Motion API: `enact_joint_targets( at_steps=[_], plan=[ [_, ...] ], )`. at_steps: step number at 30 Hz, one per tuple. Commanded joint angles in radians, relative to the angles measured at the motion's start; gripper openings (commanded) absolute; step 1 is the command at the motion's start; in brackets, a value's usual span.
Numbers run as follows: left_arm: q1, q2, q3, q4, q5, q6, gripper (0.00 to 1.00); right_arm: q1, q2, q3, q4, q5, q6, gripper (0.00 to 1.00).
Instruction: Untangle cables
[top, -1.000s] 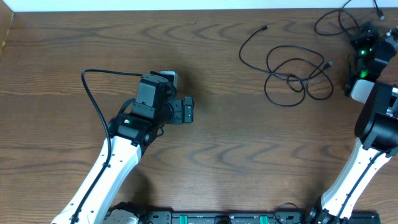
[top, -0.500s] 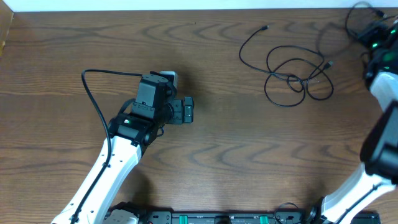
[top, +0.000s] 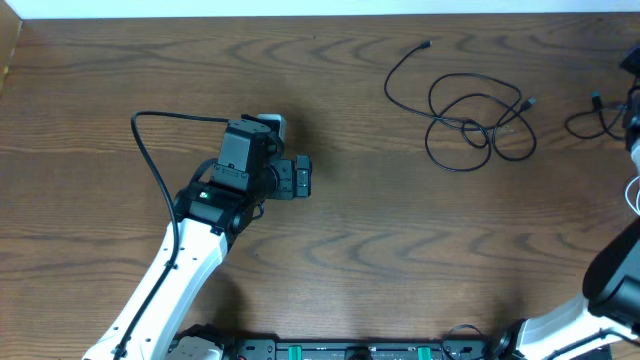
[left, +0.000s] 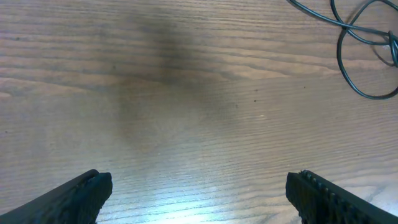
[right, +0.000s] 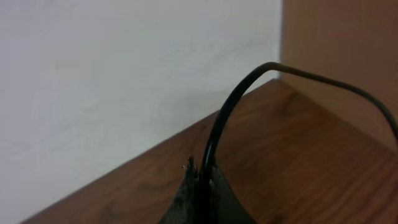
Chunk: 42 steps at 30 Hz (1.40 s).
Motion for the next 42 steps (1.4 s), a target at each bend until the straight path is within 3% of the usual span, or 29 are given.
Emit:
enact_joint_targets(
  at_steps=[1,16,19,20,23,24,25,27,28,39,42],
  plan=[
    [0.003,0.007,0.015,-0.001,-0.006,-0.012,0.96,0.002,0.075,0.004,0.043,-0.024,-0.033,0.01],
    [0.003,0.007,0.015,-0.001,-0.006,-0.012,0.96,-0.108,0.363,0.004,0.113,0.051,-0.034,0.03],
    [0.003,0.007,0.015,-0.001,-0.006,-0.012,0.97,-0.123,0.366,0.004,0.111,0.048,-0.034,0.22],
    [0.003,0.007,0.015,-0.001,-0.006,-0.012,0.97,-0.129,0.357,0.004,0.119,0.049,-0.034,0.40],
    [0.003,0.007,0.015,-0.001,-0.006,-0.012,0.97,-0.140,0.324,0.004,0.117,0.049,-0.053,0.56],
    [0.003,0.007,0.015,-0.001,-0.006,-0.012,0.97,-0.144,0.305,0.004,0.114,0.048,-0.053,0.63],
    [0.003,0.007,0.015,-0.001,-0.006,-0.012,0.96,-0.150,0.269,0.004,0.106,0.047,-0.053,0.79],
    [0.003,0.007,0.015,-0.001,-0.006,-0.012,0.97,-0.152,0.222,0.004,0.090,0.045,-0.064,0.89],
    [0.003,0.007,0.015,-0.001,-0.006,-0.012,0.97,-0.152,0.200,0.004,0.083,0.039,-0.083,0.99],
    [0.003,0.007,0.015,-0.001,-0.006,-0.012,0.96,-0.117,-0.100,0.004,-0.108,0.003,-0.145,0.99],
    [0.003,0.007,0.015,-0.001,-0.006,-0.012,0.96,-0.093,-0.219,0.004,-0.192,-0.156,-0.145,0.99]
  ],
)
